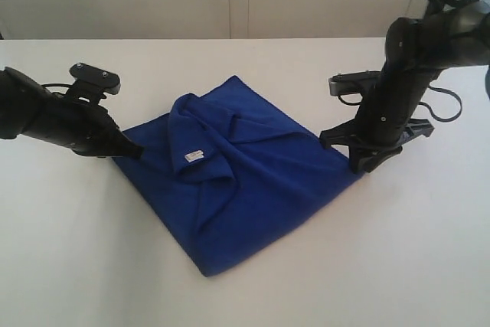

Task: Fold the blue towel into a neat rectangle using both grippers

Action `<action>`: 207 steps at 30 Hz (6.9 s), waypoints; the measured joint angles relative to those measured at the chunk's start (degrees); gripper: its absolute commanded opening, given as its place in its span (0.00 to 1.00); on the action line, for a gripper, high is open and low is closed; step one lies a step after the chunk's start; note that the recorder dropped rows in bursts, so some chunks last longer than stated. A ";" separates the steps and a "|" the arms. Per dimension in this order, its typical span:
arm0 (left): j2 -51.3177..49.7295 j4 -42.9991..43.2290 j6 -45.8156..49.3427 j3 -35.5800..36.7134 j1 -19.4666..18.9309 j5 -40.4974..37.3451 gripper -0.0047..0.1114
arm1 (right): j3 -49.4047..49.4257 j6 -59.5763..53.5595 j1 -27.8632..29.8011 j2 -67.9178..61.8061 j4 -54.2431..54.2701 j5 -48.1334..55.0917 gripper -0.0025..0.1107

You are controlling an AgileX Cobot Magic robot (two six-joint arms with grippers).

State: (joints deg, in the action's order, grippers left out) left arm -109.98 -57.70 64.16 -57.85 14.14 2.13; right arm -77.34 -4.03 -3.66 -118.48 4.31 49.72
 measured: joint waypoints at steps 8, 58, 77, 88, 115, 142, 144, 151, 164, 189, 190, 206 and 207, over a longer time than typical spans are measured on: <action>2.10 0.34 0.04 0.22 -0.09 0.00 0.04 | 0.61 0.13 0.00 4.67 -2.02 0.22 0.23; 7.54 -7.73 -3.69 11.34 26.93 -11.25 0.04 | 17.24 -14.51 -4.36 8.74 7.43 -24.15 0.02; 7.74 6.62 -21.92 11.24 26.93 -17.80 0.04 | 21.44 -3.51 -4.36 11.46 4.79 -21.20 0.02; 8.40 13.38 -26.56 11.24 26.93 -19.74 0.04 | 24.67 1.06 -4.36 16.67 4.03 -13.27 0.02; 23.06 24.42 -33.47 3.87 13.68 -26.65 0.04 | 19.15 -2.84 -4.89 27.31 3.91 -14.78 0.02; 1.77 24.07 -37.26 -6.19 4.00 -19.06 0.04 | -25.51 -24.47 -5.16 -12.22 19.92 -2.25 0.02; 0.54 24.07 -37.73 -7.46 4.00 -19.06 0.04 | -28.54 -24.82 -5.52 -15.33 20.20 -1.57 0.02; -5.14 23.49 -38.38 -13.48 3.91 -19.06 0.04 | -32.17 -14.57 -5.97 -18.98 12.64 -3.10 0.02; -15.29 23.13 -37.86 -30.01 3.91 -16.16 0.04 | -32.63 7.95 -5.62 -18.98 -5.34 -5.46 0.02; 2.67 27.82 -45.93 -27.23 -0.05 -40.96 0.04 | -17.77 7.73 -5.35 0.61 -6.29 2.52 0.02; 4.33 27.95 -46.18 -25.16 -0.05 -40.96 0.04 | -15.14 7.59 -5.35 2.39 -6.08 1.89 0.02; 19.48 25.62 -46.36 1.14 15.23 -28.47 0.04 | 21.55 7.59 -8.70 23.21 -2.65 -12.39 0.02; 18.88 25.32 -46.36 1.23 15.96 -27.91 0.04 | 22.75 7.59 -9.00 23.21 -2.65 -13.23 0.02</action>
State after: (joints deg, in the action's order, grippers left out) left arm -91.09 -32.37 17.80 -56.62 30.11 -25.78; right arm -54.59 3.57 -12.66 -95.27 1.66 36.49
